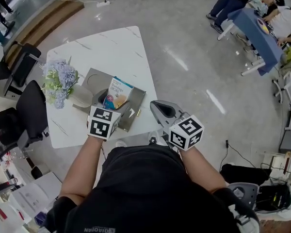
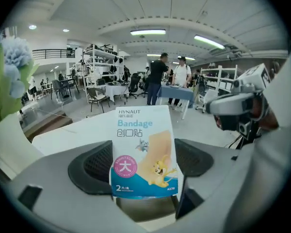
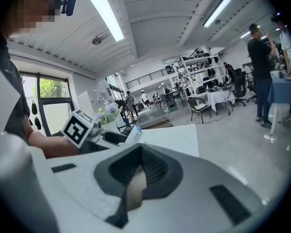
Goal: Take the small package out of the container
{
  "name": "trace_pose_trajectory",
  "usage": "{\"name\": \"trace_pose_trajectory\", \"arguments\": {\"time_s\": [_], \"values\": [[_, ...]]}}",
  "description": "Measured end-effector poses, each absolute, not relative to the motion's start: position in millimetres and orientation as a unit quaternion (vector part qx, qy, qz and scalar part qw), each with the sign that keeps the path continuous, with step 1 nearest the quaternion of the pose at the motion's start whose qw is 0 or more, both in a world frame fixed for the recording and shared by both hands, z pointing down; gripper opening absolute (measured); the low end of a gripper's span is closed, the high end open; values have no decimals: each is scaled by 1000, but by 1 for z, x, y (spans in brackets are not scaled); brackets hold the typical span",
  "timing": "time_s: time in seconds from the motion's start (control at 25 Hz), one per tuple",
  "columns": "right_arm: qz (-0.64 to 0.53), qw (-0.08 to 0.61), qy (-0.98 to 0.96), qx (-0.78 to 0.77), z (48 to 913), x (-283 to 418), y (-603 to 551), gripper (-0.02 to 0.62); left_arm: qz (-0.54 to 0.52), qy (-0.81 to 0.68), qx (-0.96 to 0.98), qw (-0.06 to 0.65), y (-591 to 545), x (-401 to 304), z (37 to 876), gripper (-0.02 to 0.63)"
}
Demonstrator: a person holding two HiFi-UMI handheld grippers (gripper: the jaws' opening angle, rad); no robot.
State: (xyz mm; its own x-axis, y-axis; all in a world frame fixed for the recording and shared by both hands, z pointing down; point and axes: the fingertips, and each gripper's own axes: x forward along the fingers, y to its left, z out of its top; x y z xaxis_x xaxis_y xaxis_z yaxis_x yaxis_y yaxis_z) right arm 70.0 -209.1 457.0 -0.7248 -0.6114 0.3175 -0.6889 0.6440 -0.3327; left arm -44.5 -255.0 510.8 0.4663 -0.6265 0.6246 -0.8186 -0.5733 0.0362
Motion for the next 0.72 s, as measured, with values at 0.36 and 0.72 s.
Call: {"name": "trace_pose_trajectory", "arguments": {"time_s": [0.36, 0.72], "values": [[192, 77, -910, 360, 427, 61, -213, -2, 151, -427, 873, 180, -244, -47, 440, 399], [137, 51, -929, 340, 388, 40, -209, -2, 78, -436, 884, 146, -228, -67, 397, 399]]}}
